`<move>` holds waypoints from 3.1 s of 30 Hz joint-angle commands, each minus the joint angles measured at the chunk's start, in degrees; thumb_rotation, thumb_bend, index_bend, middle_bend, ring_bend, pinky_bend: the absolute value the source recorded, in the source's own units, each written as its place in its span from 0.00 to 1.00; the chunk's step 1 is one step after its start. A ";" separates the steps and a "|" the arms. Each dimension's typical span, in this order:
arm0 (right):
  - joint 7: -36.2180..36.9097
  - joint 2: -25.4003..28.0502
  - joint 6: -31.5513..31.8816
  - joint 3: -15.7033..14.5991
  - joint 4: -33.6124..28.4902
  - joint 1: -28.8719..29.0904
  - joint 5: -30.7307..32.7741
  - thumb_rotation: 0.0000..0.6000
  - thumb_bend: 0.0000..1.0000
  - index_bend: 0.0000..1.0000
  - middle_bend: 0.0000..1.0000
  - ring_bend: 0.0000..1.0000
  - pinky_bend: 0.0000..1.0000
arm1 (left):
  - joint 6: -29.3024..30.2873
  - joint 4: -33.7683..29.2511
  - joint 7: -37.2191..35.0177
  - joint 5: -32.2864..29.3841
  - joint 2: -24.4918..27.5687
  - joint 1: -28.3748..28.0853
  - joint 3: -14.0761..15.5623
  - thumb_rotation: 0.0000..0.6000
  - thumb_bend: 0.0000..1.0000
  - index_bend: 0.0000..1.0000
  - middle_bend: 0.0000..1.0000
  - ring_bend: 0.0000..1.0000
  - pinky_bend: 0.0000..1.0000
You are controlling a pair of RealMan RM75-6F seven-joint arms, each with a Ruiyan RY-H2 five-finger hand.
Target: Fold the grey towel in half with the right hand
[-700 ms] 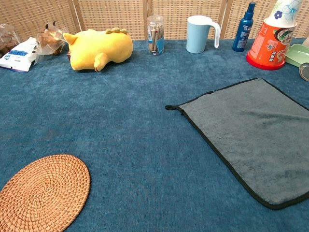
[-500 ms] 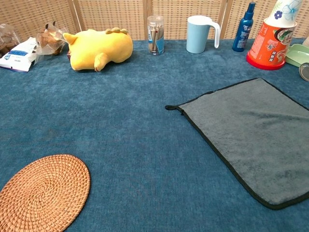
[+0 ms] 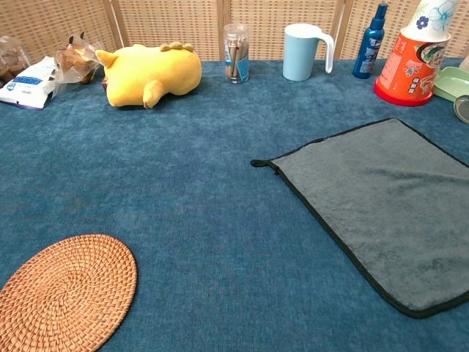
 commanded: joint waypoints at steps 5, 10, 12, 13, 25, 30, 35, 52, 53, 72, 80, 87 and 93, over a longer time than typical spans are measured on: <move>2.00 -1.53 -1.22 -0.76 4.23 1.33 -1.53 1.00 0.00 0.06 0.00 0.00 0.00 | 0.23 -0.12 0.63 0.24 -0.29 0.28 0.24 1.00 0.13 0.00 0.00 0.00 0.00; 2.58 -3.38 -2.26 -1.50 7.38 2.25 -2.66 1.00 0.00 0.07 0.00 0.00 0.00 | -0.15 -0.38 0.83 0.44 -0.38 0.15 0.39 1.00 0.13 0.00 0.00 0.00 0.00; 2.80 -3.90 -2.49 -1.58 7.91 2.40 -2.61 1.00 0.00 0.07 0.00 0.00 0.00 | -0.17 -0.37 0.75 0.35 -0.33 0.15 0.36 1.00 0.13 0.00 0.00 0.00 0.00; 2.84 -4.05 -2.58 -1.62 8.04 2.43 -2.60 1.00 0.00 0.07 0.00 0.00 0.00 | -0.14 -0.35 0.73 0.31 -0.33 0.17 0.35 1.00 0.13 0.00 0.00 0.00 0.00; 3.51 -6.63 -3.49 -1.64 8.40 3.23 -1.99 1.00 0.00 0.07 0.00 0.00 0.00 | -0.05 -0.22 0.14 0.54 -0.21 0.26 0.41 1.00 0.13 0.00 0.00 0.00 0.00; 3.56 -7.06 -3.93 -1.50 8.00 3.69 -1.69 1.00 0.00 0.07 0.00 0.00 0.00 | -0.26 -0.26 0.16 0.46 -0.20 0.18 0.42 1.00 0.13 0.00 0.00 0.00 0.00; 3.95 -7.74 -4.57 -1.42 8.28 4.04 -1.05 1.00 0.00 0.08 0.00 0.00 0.00 | -0.32 -0.26 0.33 0.43 -0.24 0.18 0.45 1.00 0.13 0.00 0.00 0.00 0.00; 3.29 -5.01 -2.72 -2.95 4.51 4.06 -3.11 1.00 0.00 0.11 0.00 0.00 0.00 | -0.58 -0.26 0.30 0.40 -0.18 0.10 0.50 1.00 0.13 0.00 0.00 0.00 0.00; 3.16 -4.96 -2.85 -3.01 4.50 4.10 -3.11 1.00 0.00 0.11 0.00 0.00 0.00 | -0.57 -0.27 0.32 0.45 -0.18 0.11 0.52 1.00 0.13 0.00 0.00 0.00 0.00; 3.40 -7.77 -4.89 -2.80 7.94 5.34 -2.60 1.00 0.00 0.11 0.00 0.00 0.00 | -0.62 -0.20 0.06 0.29 -0.11 0.16 0.55 1.00 0.13 0.00 0.00 0.00 0.00; 3.78 -8.56 -5.17 -1.50 8.38 6.31 -1.73 1.00 0.00 0.11 0.00 0.00 0.00 | -0.63 -0.01 -0.69 -0.19 0.12 0.23 0.45 1.00 0.13 0.00 0.00 0.00 0.00; 5.90 -9.03 -3.29 -1.20 9.15 6.12 -1.94 1.00 0.00 0.27 0.00 0.00 0.01 | -1.00 -0.09 -0.37 0.00 0.07 0.07 0.56 1.00 0.13 0.00 0.00 0.00 0.00; 9.67 -9.76 -1.41 -2.13 11.33 5.93 -3.60 1.00 0.00 0.50 0.00 0.00 0.05 | -0.96 -0.18 -0.07 -0.01 -0.05 0.10 0.57 1.00 0.13 0.00 0.00 0.00 0.00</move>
